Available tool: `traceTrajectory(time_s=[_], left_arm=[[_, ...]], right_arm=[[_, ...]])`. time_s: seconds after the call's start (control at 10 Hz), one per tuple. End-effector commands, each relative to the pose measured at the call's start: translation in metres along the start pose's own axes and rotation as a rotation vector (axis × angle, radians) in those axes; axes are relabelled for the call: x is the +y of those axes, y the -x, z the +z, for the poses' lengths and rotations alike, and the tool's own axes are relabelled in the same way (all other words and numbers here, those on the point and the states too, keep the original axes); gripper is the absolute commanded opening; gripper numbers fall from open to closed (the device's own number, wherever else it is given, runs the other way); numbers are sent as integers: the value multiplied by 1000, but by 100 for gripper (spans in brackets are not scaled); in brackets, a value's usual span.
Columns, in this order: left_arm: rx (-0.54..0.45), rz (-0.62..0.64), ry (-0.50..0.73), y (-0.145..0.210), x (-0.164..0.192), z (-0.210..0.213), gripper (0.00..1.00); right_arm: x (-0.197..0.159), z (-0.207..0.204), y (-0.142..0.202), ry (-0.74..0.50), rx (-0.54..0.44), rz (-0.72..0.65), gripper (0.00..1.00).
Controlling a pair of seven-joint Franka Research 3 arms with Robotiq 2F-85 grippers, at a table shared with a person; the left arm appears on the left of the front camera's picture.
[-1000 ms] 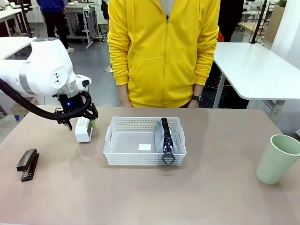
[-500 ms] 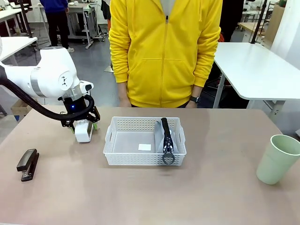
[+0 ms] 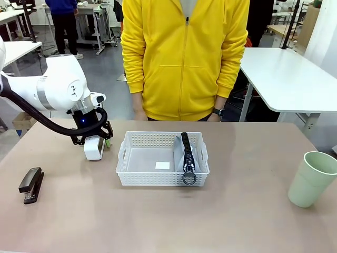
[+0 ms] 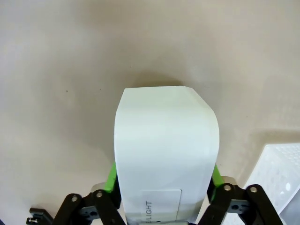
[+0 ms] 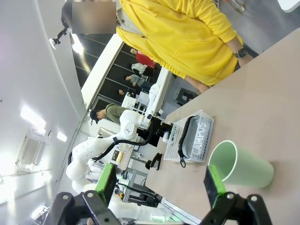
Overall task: Efficiently arrange items inside the basket to fit them all.
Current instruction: Pick up the Digital clock and place it inside the Organizing basket.
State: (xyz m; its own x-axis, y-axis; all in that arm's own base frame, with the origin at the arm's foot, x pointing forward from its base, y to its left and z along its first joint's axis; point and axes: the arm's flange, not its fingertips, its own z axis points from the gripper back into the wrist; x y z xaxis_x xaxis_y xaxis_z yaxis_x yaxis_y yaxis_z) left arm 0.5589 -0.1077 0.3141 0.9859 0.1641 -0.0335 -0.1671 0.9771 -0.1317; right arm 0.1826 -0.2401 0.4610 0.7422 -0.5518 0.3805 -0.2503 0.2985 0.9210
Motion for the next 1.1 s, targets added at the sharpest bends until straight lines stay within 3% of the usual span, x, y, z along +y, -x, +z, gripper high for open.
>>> traceTrajectory(time_s=[0.0,0.1,0.4,0.7,0.8,1.0], left_arm=[[-15,-6,4,-5,2,2,31],[-22,-7,-11,-5,2,1,0],[-18,4,-30,-7,2,-2,4],[-15,24,-34,-6,3,1,0],[5,81,-33,-4,9,14,0],[38,-3,51,30,22,77,0]], right_arm=[[1,-1,-3,-15,-15,27,100],[1,-1,-3,-15,-15,27,100],[1,-1,-3,-15,-15,27,100],[1,-1,-3,-15,-15,27,100],[1,-1,-3,-15,-15,27,100],[1,-1,-3,-15,-15,27,100]])
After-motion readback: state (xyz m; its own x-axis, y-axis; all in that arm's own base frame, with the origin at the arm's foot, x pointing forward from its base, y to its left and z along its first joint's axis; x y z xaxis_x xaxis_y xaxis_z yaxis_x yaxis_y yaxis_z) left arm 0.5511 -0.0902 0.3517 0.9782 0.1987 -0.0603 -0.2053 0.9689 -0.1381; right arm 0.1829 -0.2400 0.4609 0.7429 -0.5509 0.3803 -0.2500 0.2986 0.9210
